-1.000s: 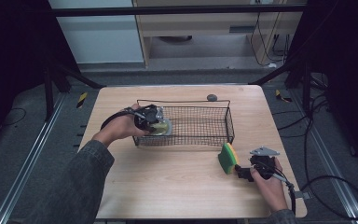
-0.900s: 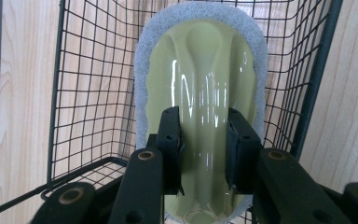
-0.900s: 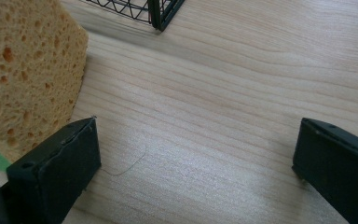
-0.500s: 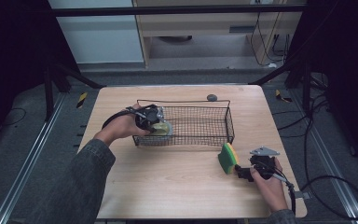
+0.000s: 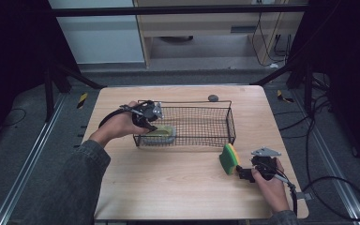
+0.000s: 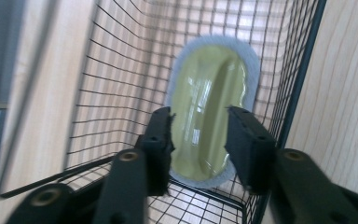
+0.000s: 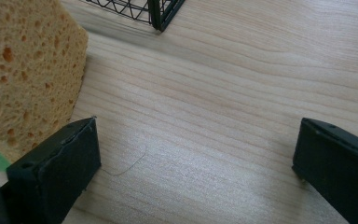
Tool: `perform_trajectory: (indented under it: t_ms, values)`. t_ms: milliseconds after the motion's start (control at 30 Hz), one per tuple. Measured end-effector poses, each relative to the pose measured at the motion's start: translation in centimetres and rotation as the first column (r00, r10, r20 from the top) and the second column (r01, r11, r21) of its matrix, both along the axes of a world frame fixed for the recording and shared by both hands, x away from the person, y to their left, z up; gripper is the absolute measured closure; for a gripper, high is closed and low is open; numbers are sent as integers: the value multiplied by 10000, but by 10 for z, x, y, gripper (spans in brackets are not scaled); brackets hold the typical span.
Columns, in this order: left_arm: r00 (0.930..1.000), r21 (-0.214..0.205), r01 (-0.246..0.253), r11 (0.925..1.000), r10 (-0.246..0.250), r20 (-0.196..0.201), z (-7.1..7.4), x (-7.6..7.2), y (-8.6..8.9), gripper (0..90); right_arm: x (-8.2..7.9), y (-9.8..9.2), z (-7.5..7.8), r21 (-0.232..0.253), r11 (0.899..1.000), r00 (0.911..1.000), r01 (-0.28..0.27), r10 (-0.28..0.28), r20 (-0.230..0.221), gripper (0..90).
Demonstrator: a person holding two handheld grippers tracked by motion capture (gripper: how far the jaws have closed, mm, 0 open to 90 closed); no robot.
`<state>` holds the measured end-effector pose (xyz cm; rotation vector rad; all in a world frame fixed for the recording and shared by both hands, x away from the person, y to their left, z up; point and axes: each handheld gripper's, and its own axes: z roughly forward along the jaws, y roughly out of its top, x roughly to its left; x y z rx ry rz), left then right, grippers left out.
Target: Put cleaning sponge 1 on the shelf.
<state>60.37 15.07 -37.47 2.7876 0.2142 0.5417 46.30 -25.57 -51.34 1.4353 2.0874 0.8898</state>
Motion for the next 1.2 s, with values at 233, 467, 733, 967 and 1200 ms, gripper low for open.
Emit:
perform_trajectory:
  t_ms: [233,467,733,967,1200]
  values:
    - [9978,-1233,-524,9910,570,347,22,-9,7,399,0,0,0,29,10000,10000,7,-7,-18,9]
    - [9874,-2076,-1433,9677,1539,358,29,-23,14,142,0,0,0,47,10000,10000,8,-8,-26,9]
    - [9583,-3536,-2737,8945,2852,-204,24,-43,31,72,0,0,0,46,10000,10000,7,-7,-26,9]
    - [9303,-4376,-3499,8283,3622,-581,12,-69,56,60,0,0,0,51,10000,10000,11,-11,-29,9]
    - [9035,-4662,-4130,7823,4164,-1017,-8,-89,80,51,0,0,0,40,10000,10000,8,-8,-21,9]
